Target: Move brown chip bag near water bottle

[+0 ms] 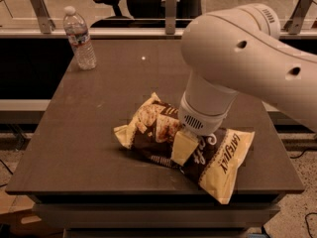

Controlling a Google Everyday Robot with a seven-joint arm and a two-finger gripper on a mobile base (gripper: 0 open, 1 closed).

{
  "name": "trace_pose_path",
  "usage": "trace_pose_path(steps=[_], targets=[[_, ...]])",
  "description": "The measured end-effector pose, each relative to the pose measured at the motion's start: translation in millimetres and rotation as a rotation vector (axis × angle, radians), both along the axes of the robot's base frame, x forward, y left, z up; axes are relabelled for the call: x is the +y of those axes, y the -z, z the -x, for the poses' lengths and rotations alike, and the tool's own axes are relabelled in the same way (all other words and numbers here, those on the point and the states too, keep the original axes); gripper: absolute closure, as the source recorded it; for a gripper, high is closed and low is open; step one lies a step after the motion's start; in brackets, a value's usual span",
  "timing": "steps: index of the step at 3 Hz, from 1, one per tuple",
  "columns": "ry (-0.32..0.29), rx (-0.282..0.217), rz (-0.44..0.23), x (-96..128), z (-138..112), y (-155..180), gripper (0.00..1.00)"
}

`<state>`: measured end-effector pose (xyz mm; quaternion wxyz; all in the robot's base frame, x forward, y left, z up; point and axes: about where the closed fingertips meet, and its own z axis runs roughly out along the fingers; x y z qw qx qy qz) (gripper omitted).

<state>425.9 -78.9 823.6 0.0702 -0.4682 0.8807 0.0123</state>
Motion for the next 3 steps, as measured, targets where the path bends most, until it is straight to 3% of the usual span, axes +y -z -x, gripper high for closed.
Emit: trace_pose_path(steps=[1,3], targets=[[-0.074,-0.014,-0.043,5,-17,-15,1.0],[-0.282,-0.062,-0.12,14,-52,-73,1.0]])
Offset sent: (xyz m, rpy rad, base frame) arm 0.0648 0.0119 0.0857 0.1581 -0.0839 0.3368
